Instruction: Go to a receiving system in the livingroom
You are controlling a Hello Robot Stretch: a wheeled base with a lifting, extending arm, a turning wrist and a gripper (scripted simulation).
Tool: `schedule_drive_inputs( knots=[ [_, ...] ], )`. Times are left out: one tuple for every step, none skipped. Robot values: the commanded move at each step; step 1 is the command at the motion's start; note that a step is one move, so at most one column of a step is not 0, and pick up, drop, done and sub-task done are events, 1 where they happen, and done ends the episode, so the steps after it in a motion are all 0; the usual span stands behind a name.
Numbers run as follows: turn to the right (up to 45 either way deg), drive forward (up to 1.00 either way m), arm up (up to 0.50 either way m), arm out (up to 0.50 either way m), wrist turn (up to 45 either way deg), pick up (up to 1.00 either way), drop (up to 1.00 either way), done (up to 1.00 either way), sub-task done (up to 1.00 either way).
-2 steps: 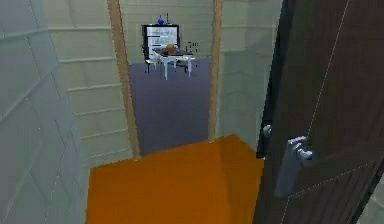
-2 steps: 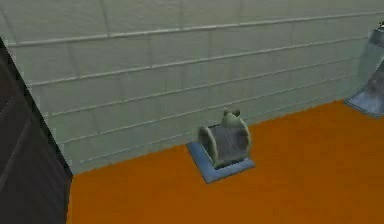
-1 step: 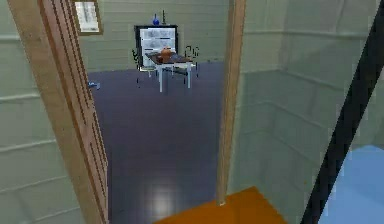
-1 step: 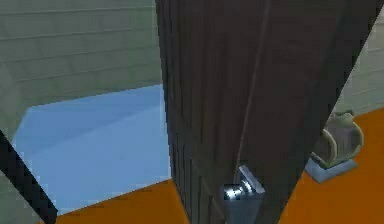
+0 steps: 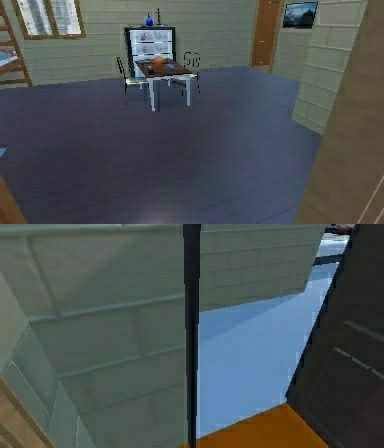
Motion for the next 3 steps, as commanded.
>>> schedule_drive_inputs(
  knots=[
    [-9.0,0.0,0.0,0.0,0.0,0.0,0.0,0.0,0.0],
    [0.0,0.3,0.0,0.0,0.0,0.0,0.0,0.0,0.0],
    [24.0,0.0,0.0,0.0,0.0,0.0,0.0,0.0,0.0]
  ],
)
